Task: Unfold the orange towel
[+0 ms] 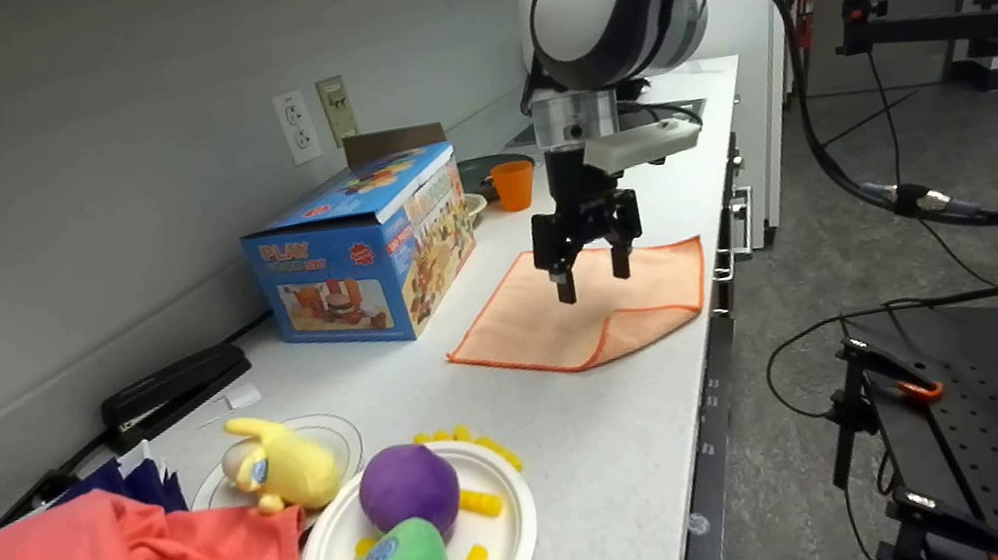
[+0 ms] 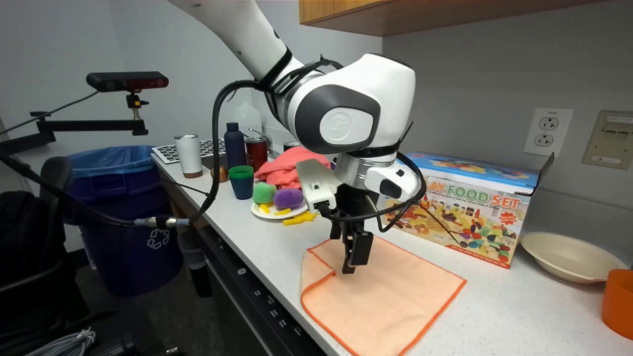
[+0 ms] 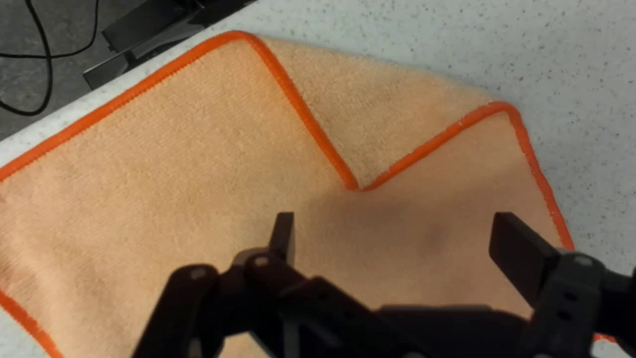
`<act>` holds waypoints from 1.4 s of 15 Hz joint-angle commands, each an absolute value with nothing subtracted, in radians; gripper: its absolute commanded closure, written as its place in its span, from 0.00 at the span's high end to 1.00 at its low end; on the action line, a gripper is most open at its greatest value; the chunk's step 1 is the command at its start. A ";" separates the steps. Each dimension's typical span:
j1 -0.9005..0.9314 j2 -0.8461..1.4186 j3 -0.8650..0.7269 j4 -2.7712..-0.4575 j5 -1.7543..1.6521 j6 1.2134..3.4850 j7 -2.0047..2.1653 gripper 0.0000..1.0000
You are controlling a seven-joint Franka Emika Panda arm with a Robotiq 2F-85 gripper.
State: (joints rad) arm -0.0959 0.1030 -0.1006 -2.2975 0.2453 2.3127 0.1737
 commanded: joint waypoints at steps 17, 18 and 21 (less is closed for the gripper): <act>-0.152 0.200 -0.091 -2.239 0.397 2.114 -0.051 1.00; -0.151 0.199 -0.089 -2.243 0.404 2.109 -0.055 1.00; -0.147 0.193 -0.082 -2.259 0.415 2.100 -0.061 1.00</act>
